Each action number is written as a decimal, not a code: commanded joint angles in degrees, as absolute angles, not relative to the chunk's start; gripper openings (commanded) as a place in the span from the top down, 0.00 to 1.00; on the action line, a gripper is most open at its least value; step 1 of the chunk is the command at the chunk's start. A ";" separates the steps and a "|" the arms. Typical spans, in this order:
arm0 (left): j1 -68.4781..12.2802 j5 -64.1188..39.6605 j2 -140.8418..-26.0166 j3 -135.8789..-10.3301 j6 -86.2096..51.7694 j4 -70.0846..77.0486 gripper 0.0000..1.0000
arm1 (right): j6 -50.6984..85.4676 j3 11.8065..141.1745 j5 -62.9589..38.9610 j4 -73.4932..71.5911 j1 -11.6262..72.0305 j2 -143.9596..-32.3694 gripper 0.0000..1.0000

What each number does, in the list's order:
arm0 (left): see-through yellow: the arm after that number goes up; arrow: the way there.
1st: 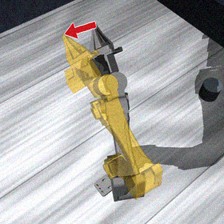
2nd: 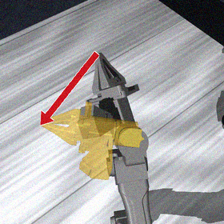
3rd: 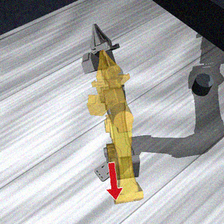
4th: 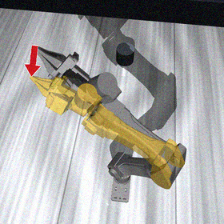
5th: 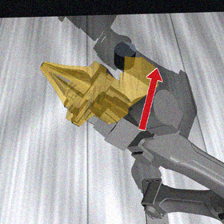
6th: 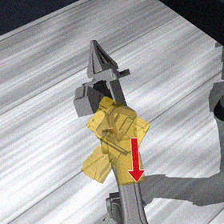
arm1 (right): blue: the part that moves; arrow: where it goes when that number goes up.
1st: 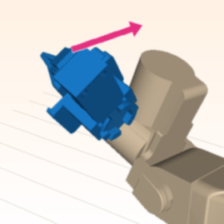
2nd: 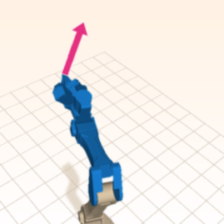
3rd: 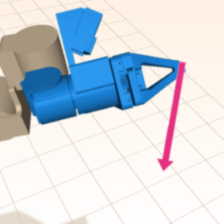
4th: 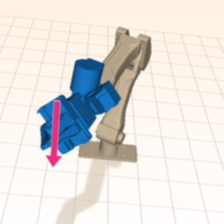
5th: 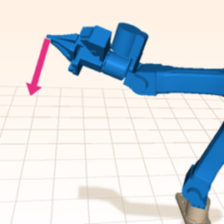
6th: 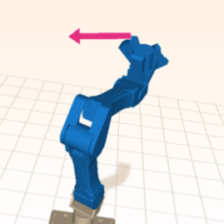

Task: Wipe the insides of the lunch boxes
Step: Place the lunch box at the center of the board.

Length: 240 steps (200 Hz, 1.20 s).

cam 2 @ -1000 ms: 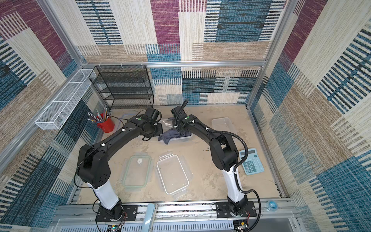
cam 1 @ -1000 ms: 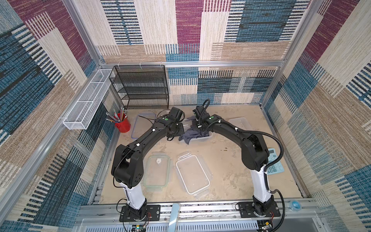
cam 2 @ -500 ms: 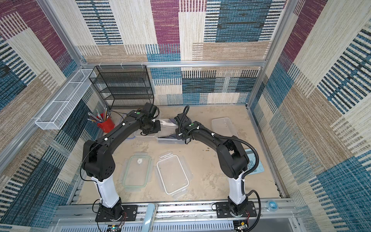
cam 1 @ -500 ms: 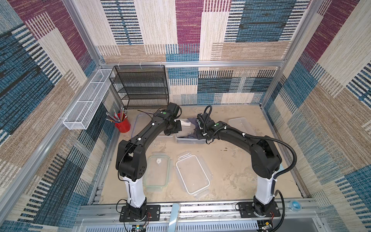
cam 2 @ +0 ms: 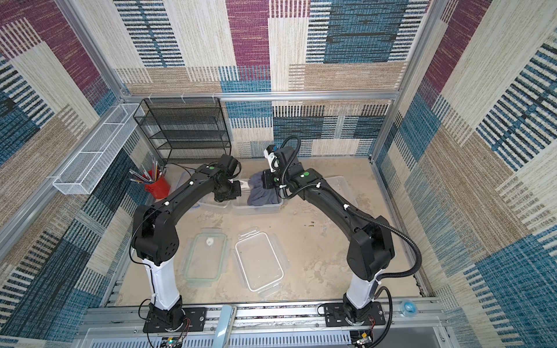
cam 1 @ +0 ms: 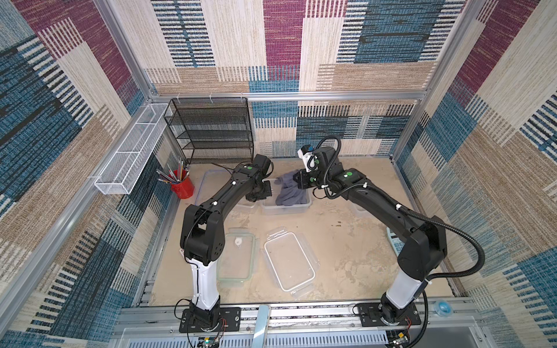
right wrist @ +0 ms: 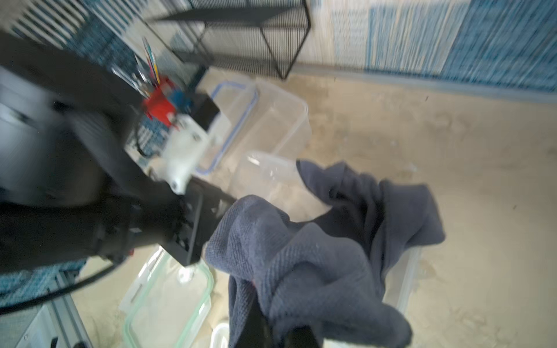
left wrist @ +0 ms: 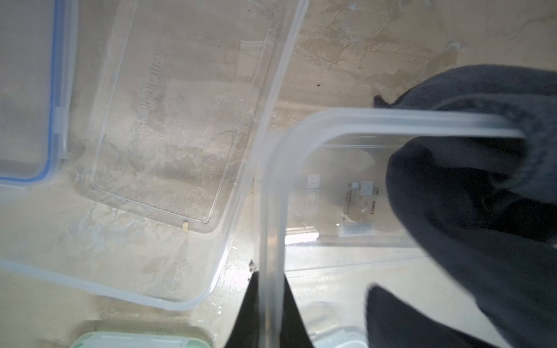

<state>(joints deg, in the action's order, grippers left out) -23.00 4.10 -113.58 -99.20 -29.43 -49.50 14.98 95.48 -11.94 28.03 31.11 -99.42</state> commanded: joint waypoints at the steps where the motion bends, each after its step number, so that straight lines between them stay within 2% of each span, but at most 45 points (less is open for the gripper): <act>1: -23.03 3.42 -114.18 -99.44 -30.58 -48.30 1.00 | 14.84 99.49 -9.83 26.00 29.54 -97.14 1.00; 48: -23.02 1.74 -117.04 -101.50 -30.79 -48.36 1.00 | 12.96 98.97 -3.11 26.19 25.17 -87.30 1.00; 136: -23.95 1.65 -120.78 -103.10 -30.06 -48.34 1.00 | 13.80 79.82 6.64 24.97 19.11 -66.61 1.00; 156: -23.92 1.66 -121.15 -103.20 -30.05 -48.34 1.00 | 15.08 76.79 3.29 25.37 18.84 -65.10 1.00; 198: -24.33 1.33 -122.67 -105.16 -28.10 -48.29 1.00 | 20.60 67.73 -12.99 22.16 18.81 -67.57 1.00; 240: -24.57 1.09 -123.11 -105.89 -26.83 -48.34 1.00 | 22.18 62.64 -20.86 20.84 18.81 -67.92 1.00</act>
<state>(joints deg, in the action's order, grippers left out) -24.45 2.46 -122.48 -105.69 -28.71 -48.05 20.60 63.90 -13.28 24.95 18.79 -68.01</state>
